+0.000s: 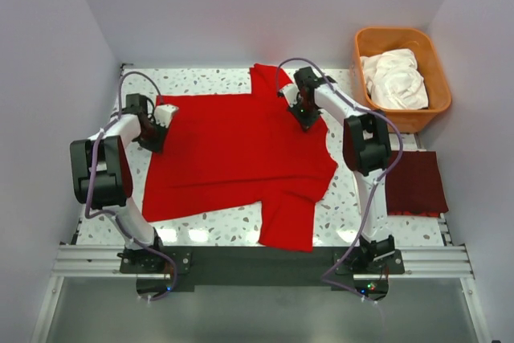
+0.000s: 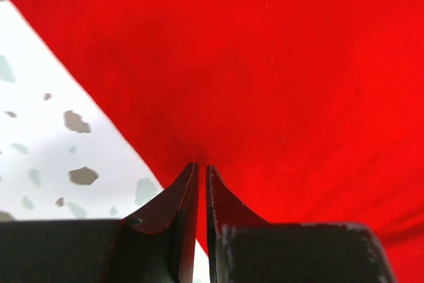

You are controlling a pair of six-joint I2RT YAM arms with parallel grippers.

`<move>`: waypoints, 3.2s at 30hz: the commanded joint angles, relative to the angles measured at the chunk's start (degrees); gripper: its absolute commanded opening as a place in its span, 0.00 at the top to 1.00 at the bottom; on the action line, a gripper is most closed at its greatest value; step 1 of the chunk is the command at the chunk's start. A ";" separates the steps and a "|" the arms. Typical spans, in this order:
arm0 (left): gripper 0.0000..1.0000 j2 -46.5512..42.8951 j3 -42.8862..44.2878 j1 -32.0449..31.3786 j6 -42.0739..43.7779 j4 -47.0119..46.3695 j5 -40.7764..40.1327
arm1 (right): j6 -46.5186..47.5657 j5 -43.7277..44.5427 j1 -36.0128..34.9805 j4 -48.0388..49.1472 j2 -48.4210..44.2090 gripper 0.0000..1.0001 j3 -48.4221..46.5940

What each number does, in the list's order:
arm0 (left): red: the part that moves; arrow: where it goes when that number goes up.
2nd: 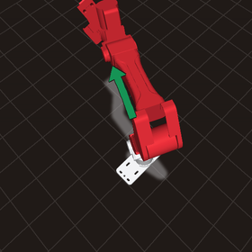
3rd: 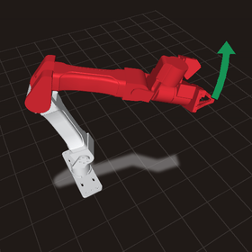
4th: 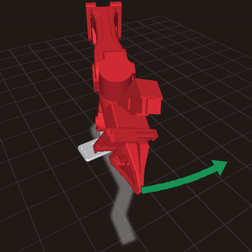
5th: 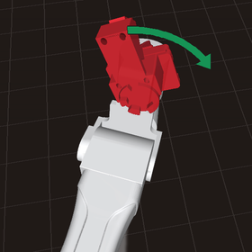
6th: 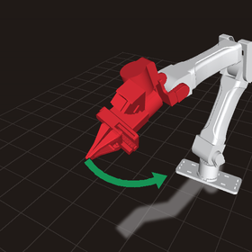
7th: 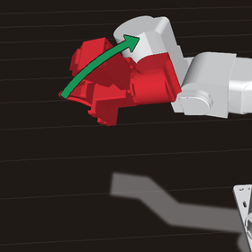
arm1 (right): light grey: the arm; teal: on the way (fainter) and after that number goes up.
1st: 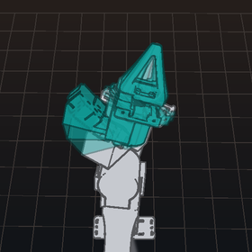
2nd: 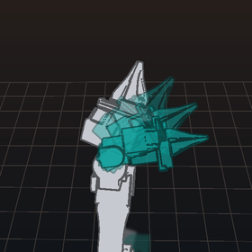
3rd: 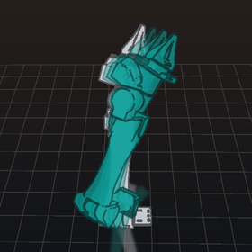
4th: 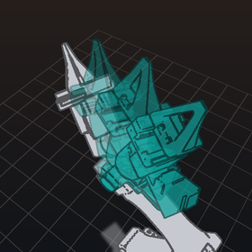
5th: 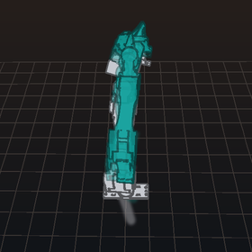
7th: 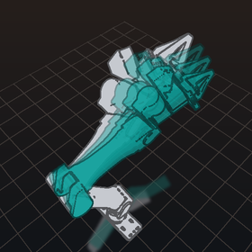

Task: Fold and stack the t-shirts
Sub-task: Flatten the tshirt out

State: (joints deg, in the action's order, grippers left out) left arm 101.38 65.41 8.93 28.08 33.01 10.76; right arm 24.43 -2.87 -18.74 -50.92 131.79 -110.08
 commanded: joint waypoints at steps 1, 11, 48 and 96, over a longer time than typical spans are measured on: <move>0.86 0.92 -0.89 0.21 -1.71 -2.17 1.10 | -0.44 2.70 -0.15 3.19 -1.35 1.00 1.88; 0.89 -7.33 -12.23 2.14 2.24 2.14 -0.66 | -0.69 -4.23 -0.24 4.17 -15.94 1.00 24.74; 0.39 20.69 34.95 3.81 -10.85 -4.55 10.07 | -21.17 -11.10 7.41 26.31 18.50 0.47 -24.73; 0.52 38.36 55.09 5.22 27.38 6.80 26.76 | -10.98 -6.88 5.30 27.62 17.10 1.00 -25.53</move>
State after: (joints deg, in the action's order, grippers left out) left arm 138.54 118.52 13.72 52.16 37.74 35.38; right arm 12.10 -11.31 -13.91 -24.38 152.22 -135.98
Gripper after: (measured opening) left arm 0.478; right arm 0.012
